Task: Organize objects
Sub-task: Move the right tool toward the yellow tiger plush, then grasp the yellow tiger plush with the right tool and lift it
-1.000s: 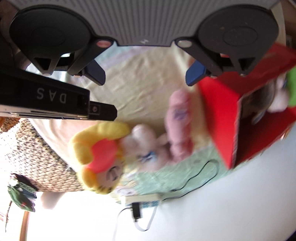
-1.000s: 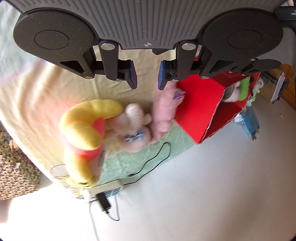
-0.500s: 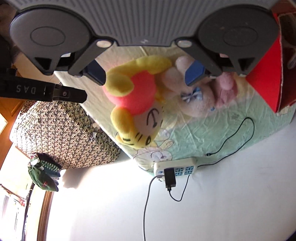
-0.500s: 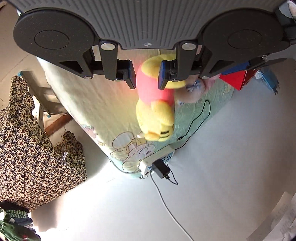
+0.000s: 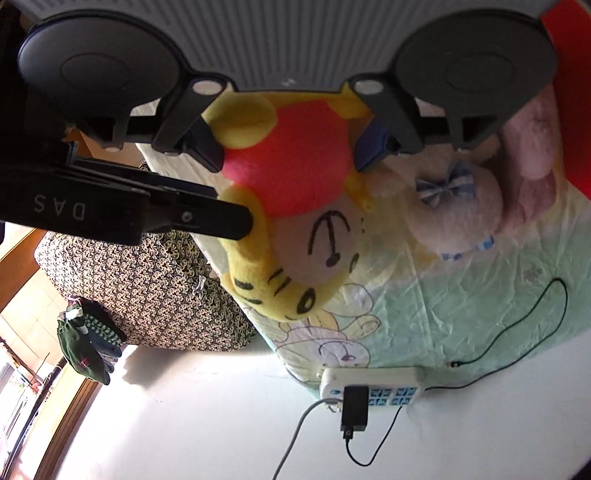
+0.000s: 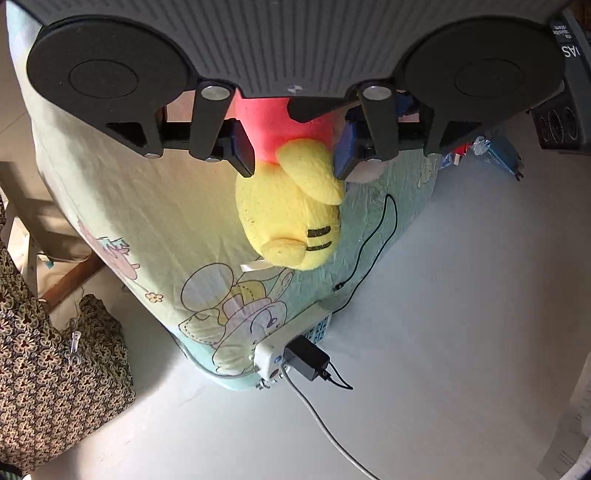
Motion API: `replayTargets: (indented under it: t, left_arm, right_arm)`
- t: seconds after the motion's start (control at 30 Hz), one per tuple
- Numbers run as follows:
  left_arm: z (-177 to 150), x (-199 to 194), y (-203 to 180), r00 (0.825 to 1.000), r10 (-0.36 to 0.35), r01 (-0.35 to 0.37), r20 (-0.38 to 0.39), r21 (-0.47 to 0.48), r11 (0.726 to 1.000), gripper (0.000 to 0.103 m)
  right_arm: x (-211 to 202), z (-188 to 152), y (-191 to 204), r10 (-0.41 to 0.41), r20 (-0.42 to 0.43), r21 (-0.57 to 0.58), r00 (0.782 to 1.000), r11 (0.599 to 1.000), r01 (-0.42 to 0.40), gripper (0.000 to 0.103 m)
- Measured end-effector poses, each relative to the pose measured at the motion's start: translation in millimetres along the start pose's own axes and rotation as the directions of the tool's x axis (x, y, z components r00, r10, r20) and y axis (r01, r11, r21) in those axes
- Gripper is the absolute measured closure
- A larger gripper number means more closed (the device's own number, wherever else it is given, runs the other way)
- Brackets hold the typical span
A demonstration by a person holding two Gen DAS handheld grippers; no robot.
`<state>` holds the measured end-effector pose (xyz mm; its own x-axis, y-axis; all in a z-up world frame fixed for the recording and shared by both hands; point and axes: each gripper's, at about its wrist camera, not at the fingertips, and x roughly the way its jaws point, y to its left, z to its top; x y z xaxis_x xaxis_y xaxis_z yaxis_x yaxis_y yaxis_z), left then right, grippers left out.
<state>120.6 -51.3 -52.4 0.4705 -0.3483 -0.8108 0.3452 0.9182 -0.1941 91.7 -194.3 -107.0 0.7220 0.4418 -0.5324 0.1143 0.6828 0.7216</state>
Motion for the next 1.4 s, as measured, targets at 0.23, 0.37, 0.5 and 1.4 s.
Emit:
replayTargets:
  t: [0.23,0.37,0.5,1.4]
  left_arm:
    - [1.4,18.1,-0.4,0.998,-0.06,0.06,-0.032,0.001,0.998,0.025]
    - [2.1,16.7,-4.6,0.997,-0.068,0.068,-0.027,0.021,0.997,0.029]
    - [0.2,11.2,-13.1,0.998,-0.067,0.068,-0.022,0.049,0.996,0.032]
    - [-74.5,-148.5,8.1,0.968,-0.079,0.059,0.237,0.087,0.994,0.034]
  right_arm:
    - [27.9,-1.9,-8.8,-0.019,-0.074,0.034,0.997,0.999,0.021,0.048]
    - [23.0,-1.9,-9.0,-0.013,-0.069,0.03,0.997,0.999,0.015,0.056]
    - [10.4,-4.2,-5.9,-0.009,-0.053,0.026,0.999,1.0,0.01,0.061]
    - [-59.5,-91.0,122.8,0.068,0.087,-0.244,0.994,0.969,-0.045,0.063]
